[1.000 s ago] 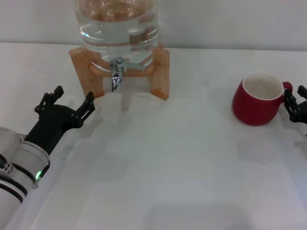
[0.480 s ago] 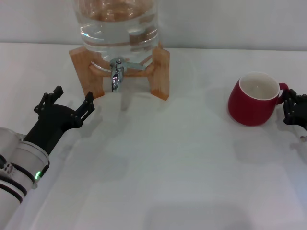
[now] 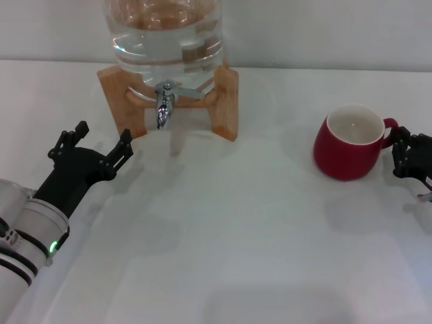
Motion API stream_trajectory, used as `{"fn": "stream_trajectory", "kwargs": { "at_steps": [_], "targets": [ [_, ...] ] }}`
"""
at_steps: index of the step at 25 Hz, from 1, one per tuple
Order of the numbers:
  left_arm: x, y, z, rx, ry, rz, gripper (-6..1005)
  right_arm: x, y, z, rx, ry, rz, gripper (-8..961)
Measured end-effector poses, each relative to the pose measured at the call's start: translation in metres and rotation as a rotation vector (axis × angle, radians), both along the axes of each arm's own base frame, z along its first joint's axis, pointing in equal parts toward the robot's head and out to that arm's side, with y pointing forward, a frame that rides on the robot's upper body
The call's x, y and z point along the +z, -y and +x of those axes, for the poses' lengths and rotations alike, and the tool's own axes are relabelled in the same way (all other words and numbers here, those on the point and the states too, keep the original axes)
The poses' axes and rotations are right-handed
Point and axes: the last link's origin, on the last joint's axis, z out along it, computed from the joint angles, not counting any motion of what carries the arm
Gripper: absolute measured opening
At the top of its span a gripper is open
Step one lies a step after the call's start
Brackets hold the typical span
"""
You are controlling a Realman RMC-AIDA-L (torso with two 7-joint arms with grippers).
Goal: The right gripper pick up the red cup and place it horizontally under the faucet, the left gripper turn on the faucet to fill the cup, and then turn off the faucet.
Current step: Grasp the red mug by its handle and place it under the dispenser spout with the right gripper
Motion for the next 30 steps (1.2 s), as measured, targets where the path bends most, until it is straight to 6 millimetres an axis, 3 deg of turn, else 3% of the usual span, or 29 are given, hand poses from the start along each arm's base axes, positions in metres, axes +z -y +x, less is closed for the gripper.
{"fn": "stream_trajectory", "kwargs": {
  "at_steps": [30],
  "targets": [
    [-0.001, 0.001, 0.0, 0.0, -0.002, -0.004, 886, -0.031, 0.007, -0.04, 0.133, -0.074, -0.101, 45]
  ]
}}
